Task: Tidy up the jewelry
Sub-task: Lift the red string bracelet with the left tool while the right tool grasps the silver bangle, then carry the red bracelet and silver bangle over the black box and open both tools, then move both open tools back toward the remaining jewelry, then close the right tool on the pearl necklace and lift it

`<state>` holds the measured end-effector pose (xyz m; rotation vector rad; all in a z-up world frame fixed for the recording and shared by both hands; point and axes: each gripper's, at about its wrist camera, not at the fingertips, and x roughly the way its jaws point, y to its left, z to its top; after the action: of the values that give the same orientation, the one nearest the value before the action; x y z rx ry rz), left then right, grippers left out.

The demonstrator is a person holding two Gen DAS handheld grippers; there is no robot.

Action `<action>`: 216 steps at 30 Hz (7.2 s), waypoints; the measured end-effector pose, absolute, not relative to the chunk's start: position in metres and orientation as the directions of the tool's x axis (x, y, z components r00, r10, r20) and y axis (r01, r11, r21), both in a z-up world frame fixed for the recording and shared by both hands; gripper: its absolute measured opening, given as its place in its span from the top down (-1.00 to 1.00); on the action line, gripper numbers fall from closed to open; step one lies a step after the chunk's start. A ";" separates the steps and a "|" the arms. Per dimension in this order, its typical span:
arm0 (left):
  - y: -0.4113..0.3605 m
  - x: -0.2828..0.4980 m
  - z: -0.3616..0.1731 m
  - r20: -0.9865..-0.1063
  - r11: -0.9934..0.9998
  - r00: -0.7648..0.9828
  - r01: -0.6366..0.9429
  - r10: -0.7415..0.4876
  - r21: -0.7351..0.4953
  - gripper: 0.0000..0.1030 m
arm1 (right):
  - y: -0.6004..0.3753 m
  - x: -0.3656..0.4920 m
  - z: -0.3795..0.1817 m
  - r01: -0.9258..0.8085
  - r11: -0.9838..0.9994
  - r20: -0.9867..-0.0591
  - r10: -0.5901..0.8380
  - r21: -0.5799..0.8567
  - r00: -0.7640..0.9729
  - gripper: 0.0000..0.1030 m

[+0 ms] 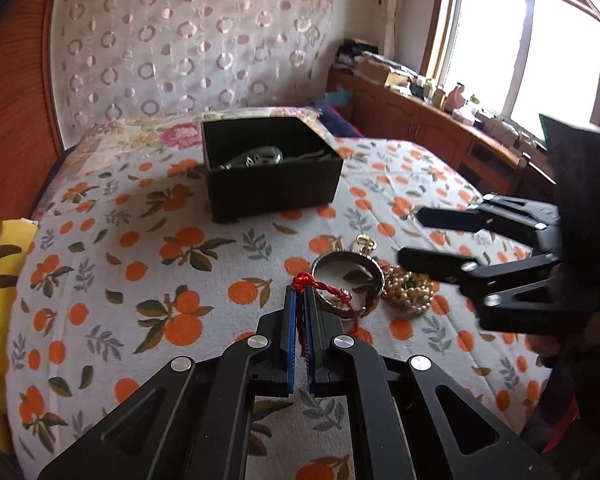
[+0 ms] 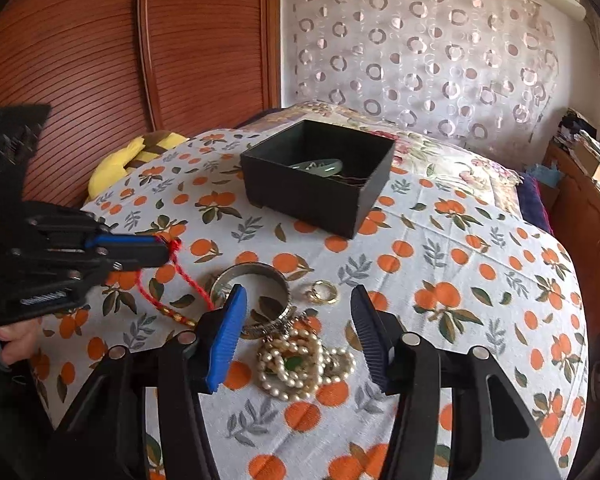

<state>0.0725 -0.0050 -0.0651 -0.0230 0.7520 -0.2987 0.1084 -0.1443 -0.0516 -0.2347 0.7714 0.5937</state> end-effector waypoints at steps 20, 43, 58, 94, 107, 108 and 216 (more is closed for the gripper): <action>0.024 0.061 -0.046 -0.633 0.969 0.735 0.213 -0.245 -0.128 0.94 | -0.107 0.144 -0.085 -0.641 0.767 -0.801 0.391 0.012 0.453 0.39; 0.025 0.072 -0.045 -0.626 0.969 0.742 0.215 -0.242 -0.120 0.94 | -0.121 0.140 -0.056 -0.618 0.786 -0.731 0.420 -0.002 0.537 0.90; 0.023 0.129 -0.015 -0.591 0.968 0.768 0.228 -0.245 -0.104 0.94 | -0.134 0.198 -0.020 -0.607 0.794 -0.683 0.426 -0.031 0.593 0.90; 0.006 0.229 -0.009 -0.633 0.974 0.747 0.220 -0.201 -0.051 0.94 | -0.149 0.273 -0.036 -0.547 0.834 -0.638 0.459 0.069 0.619 0.78; -0.005 0.251 -0.013 -0.645 0.976 0.742 0.214 -0.181 -0.027 0.91 | -0.153 0.275 -0.039 -0.538 0.839 -0.642 0.455 0.079 0.617 0.78; -0.005 0.252 -0.013 -0.644 0.977 0.744 0.213 -0.177 -0.022 0.86 | -0.153 0.275 -0.038 -0.537 0.840 -0.642 0.454 0.078 0.617 0.78; -0.057 0.102 -0.086 -0.734 0.941 0.626 0.333 -0.265 -0.057 -0.11 | -0.241 0.090 0.002 -0.453 0.891 -0.586 0.378 0.020 0.717 0.79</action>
<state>0.1017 -0.0570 -0.0859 0.0870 0.8268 -0.3434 0.0896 -0.2408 0.0015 -0.1278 0.6189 0.4612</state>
